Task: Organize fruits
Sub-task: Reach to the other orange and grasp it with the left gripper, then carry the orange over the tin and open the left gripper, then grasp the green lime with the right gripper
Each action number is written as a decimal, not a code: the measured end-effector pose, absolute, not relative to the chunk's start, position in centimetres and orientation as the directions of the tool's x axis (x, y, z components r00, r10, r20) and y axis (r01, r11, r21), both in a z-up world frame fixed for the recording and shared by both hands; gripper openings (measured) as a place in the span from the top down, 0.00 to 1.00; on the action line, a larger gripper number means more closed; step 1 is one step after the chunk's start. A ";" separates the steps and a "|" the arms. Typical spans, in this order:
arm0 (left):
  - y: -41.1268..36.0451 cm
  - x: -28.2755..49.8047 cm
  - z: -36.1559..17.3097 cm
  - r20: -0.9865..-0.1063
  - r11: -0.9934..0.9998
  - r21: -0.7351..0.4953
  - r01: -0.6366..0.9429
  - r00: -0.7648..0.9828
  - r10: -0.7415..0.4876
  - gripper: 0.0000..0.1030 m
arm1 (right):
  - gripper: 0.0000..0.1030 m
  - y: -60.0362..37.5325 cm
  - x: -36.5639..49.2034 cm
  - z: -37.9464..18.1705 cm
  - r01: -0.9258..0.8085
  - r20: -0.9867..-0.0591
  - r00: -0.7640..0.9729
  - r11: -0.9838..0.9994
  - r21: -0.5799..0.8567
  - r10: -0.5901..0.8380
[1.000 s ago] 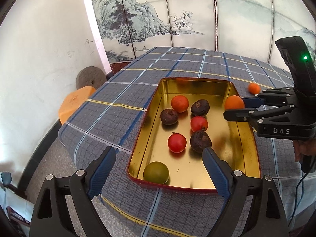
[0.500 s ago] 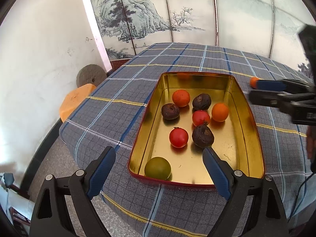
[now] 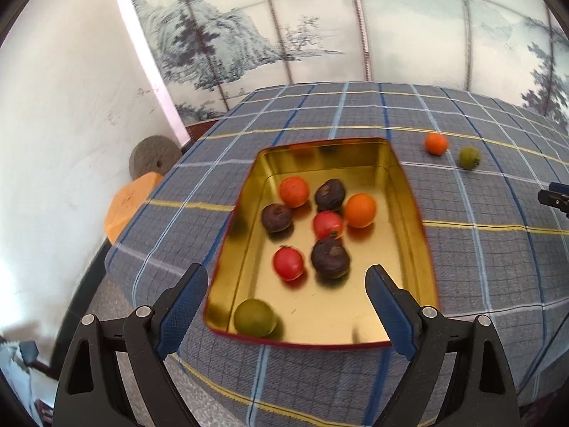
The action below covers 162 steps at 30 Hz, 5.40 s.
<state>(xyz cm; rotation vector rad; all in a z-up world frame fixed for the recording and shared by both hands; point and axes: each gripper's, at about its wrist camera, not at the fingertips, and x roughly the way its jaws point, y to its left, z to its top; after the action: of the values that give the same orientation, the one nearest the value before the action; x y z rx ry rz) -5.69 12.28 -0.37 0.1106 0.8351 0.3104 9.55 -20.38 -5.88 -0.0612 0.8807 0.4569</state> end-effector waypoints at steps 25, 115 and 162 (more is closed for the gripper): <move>2.6 22.4 -3.4 -0.896 0.991 -0.099 -0.091 0.442 -0.049 0.14 | 0.00 -28.2 10.2 -7.6 -0.245 -0.784 0.566 0.960 0.137 0.256; 10.9 -0.6 -4.6 -0.805 0.989 -0.010 -0.147 0.588 0.080 0.60 | 0.00 -26.0 9.6 -8.1 -0.239 -0.822 0.558 0.971 -0.032 0.110; 10.1 -1.1 -1.7 -0.747 0.978 0.097 -0.187 0.635 0.196 0.19 | 0.00 -14.0 14.3 -5.5 -0.582 -0.731 0.496 0.804 0.119 0.468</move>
<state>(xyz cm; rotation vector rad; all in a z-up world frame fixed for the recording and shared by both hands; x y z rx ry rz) -1.11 10.15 -1.72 0.0110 0.8554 0.2185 14.26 -13.97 -5.54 -0.1503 0.8366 0.6388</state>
